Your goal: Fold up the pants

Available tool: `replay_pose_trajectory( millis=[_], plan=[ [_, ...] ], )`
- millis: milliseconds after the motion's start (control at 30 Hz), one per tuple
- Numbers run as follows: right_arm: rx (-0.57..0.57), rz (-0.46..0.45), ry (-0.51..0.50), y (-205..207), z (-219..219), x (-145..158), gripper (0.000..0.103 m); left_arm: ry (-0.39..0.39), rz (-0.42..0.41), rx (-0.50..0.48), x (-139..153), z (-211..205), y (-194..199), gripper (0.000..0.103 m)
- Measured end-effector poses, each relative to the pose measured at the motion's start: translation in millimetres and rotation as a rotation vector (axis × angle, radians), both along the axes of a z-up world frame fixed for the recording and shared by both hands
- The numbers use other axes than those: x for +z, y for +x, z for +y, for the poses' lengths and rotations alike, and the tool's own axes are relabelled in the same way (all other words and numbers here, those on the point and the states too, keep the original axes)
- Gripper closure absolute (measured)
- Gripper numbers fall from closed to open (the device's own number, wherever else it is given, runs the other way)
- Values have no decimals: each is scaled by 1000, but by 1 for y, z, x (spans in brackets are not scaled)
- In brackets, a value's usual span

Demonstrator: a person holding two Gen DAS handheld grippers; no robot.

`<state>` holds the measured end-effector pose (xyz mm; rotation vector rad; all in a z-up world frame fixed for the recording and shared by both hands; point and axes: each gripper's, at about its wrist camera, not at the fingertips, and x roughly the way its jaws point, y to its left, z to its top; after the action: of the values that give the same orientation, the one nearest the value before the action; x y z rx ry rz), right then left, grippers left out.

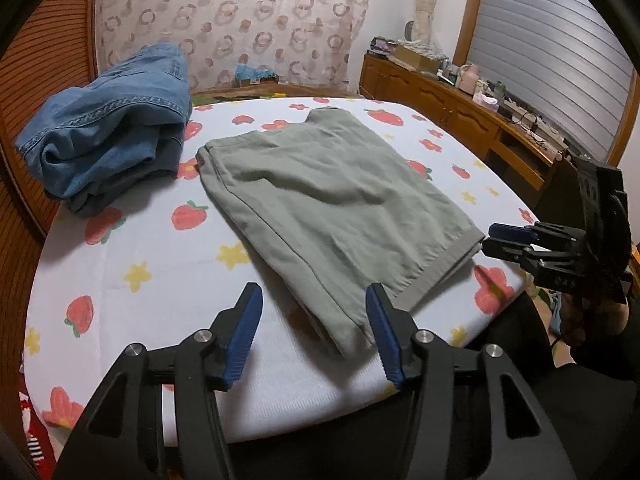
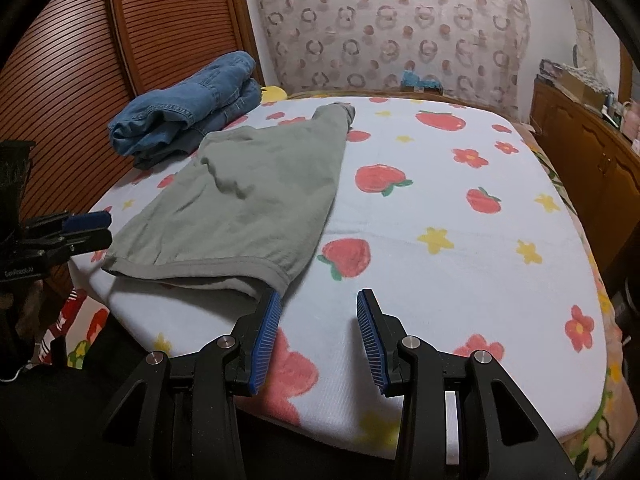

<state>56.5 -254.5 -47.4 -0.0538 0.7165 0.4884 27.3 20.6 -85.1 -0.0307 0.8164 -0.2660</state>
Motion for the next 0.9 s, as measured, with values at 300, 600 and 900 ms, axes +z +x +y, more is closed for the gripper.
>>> replay_pose_trajectory(
  millis=[300,600,900],
  plan=[
    [32,-27,-32,4,12,1,67,14,24,16,-14,-5,10,48],
    [70,-29,-40,3,18,-2,96,30,43,32,-22,-3,12,48],
    [94,-43,-24,-8,11,5,101,52,50,37,-28,-4,13,48]
  ],
)
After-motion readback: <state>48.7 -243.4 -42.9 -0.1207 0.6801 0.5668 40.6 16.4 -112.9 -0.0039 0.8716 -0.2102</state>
